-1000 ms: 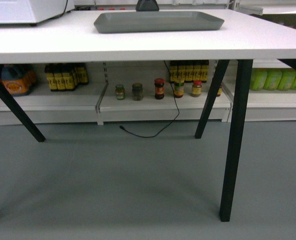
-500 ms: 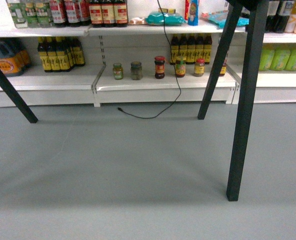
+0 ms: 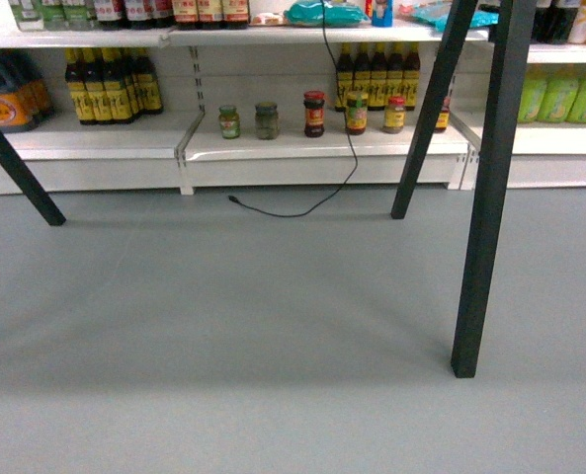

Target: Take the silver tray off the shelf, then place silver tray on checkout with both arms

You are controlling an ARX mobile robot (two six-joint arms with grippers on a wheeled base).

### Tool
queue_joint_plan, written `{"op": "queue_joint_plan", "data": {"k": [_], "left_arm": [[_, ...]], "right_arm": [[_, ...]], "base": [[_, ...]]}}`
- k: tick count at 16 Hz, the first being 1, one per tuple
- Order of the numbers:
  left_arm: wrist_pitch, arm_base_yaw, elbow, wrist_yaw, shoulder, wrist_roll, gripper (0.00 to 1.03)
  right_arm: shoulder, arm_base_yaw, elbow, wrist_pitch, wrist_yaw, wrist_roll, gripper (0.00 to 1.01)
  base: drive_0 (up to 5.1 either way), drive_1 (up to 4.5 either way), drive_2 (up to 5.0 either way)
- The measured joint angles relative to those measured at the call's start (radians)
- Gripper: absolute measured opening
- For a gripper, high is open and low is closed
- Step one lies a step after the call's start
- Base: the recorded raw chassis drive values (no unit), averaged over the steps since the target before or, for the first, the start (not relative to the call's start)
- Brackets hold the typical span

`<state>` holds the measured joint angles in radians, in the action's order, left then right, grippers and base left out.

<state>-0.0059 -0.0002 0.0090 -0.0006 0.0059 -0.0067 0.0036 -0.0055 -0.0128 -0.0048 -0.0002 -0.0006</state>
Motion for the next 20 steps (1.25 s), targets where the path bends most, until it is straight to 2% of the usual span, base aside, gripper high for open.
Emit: {"op": "queue_joint_plan", "data": {"k": [20], "left_arm": [[0.000, 0.000, 0.000, 0.000, 0.000, 0.000, 0.98]], "right_arm": [[0.000, 0.000, 0.000, 0.000, 0.000, 0.000, 0.98]], "base": [[0.0, 0.00, 0.0]]}}
